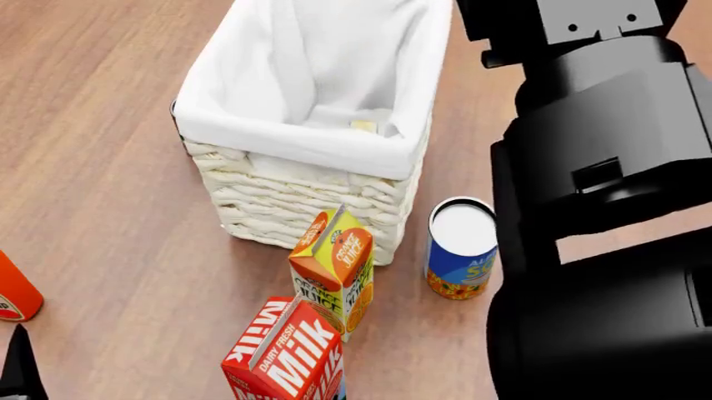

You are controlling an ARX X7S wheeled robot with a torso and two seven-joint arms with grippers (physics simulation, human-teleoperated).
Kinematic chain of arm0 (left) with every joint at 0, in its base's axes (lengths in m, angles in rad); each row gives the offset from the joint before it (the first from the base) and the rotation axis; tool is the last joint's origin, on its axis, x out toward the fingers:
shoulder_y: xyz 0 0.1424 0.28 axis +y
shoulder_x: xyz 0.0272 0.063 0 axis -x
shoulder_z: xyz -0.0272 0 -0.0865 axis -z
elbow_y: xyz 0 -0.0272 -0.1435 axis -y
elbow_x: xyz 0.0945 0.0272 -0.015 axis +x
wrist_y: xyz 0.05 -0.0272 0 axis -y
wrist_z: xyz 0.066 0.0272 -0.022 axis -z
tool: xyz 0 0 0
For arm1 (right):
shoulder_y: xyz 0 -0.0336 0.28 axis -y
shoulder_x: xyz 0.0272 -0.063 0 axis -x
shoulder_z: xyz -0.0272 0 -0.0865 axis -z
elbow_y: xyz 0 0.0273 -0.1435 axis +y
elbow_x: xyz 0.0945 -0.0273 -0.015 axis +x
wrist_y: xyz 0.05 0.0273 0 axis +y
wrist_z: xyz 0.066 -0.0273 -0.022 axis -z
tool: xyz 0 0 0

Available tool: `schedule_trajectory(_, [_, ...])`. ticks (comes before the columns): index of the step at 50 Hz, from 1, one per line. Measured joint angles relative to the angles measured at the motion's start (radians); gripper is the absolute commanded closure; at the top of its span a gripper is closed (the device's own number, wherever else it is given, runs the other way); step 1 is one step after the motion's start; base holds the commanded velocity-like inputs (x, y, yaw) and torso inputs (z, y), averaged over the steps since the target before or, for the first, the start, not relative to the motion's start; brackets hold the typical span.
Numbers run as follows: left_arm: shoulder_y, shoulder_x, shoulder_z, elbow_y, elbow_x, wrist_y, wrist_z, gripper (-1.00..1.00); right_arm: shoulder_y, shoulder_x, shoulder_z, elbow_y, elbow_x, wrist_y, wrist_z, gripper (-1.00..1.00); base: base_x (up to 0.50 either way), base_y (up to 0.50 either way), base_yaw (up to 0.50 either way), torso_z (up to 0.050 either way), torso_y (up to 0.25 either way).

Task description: Pick up the butter and put it in the basket.

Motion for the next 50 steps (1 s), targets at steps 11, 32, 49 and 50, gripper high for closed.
schedule_trajectory(11, [-0.011, -0.003, 0.004, -0.012, 0.002, 0.006, 0.004, -1.00, -0.159, 0.120, 0.087, -0.348, -0.019, -0.019, 0.130, -1.00, 0.00, 0.00, 0.00, 0.000, 0.000])
schedule_trajectory(32, [-0.038, -0.009, 0.004, -0.043, 0.001, 0.021, 0.016, -1.00, -0.490, 0.385, 0.206, -1.025, 0.022, 0.059, 0.429, -1.00, 0.00, 0.00, 0.00, 0.000, 0.000])
schedule_trajectory(49, [-0.032, -0.021, -0.002, -0.022, 0.000, 0.039, 0.020, -1.00, -0.720, 0.565, 0.301, -1.435, 0.107, 0.162, 0.608, -1.00, 0.00, 0.00, 0.00, 0.000, 0.000])
schedule_trajectory(50, [-0.030, -0.022, -0.003, -0.016, 0.001, 0.042, 0.020, -1.00, -0.733, 0.575, 0.308, -1.457, 0.113, 0.167, 0.618, -1.00, 0.00, 0.00, 0.00, 0.000, 0.000])
